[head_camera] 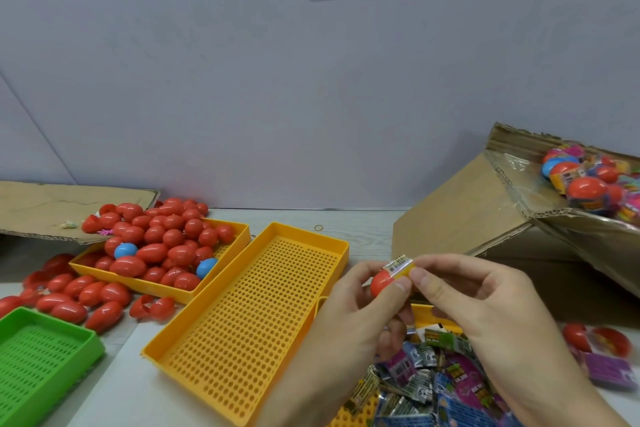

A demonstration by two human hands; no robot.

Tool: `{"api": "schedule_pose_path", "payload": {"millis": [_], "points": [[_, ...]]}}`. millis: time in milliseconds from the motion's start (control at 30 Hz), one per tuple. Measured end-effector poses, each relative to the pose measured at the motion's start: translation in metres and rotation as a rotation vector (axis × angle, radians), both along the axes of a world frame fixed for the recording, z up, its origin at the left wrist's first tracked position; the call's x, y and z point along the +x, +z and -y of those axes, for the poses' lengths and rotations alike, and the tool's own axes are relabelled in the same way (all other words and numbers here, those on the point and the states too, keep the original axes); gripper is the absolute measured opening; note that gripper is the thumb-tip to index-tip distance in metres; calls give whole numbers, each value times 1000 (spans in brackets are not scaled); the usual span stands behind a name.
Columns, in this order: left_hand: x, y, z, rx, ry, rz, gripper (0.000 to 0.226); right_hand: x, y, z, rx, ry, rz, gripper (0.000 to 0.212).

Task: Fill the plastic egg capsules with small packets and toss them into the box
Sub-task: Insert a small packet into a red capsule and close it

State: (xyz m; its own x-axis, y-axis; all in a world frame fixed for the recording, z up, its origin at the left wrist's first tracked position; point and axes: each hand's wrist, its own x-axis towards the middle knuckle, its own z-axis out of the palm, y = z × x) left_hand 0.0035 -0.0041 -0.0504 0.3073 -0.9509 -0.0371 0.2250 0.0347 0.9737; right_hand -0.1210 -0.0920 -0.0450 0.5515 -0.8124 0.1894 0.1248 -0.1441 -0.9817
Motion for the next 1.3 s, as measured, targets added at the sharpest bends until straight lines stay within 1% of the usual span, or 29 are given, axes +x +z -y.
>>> {"api": "schedule_pose_path", "payload": {"millis": [100, 233, 367, 467, 567, 633, 700, 767, 1100, 1300], "points": [[0, -1, 1, 11, 27, 45, 19, 1, -2, 2, 8, 11, -5, 29], [1, -4, 1, 23, 35, 192, 14, 1, -1, 1, 27, 7, -37, 34], [2, -8, -1, 31, 14, 291, 13, 0, 2, 0, 62, -3, -63, 21], [4, -10, -1, 18, -13, 344, 21, 0, 3, 0, 71, 12, -88, 17], [5, -8, -2, 25, -39, 286, 24, 0, 1, 1, 98, 7, -80, 21], [4, -6, -3, 26, -51, 248, 30, 0, -1, 2, 137, 7, -66, 30], [4, -5, -3, 26, -43, 250, 39, 0, -3, 4, 179, 4, -56, 38], [3, -5, -3, 28, -29, 278, 45, 0, -3, 4, 201, -3, -50, 40], [4, -5, -2, 27, -41, 293, 42, 0, -4, 5, 202, 1, -66, 40], [5, -7, -2, 35, -39, 308, 33, -1, -5, 5, 205, 17, -53, 39]]}}
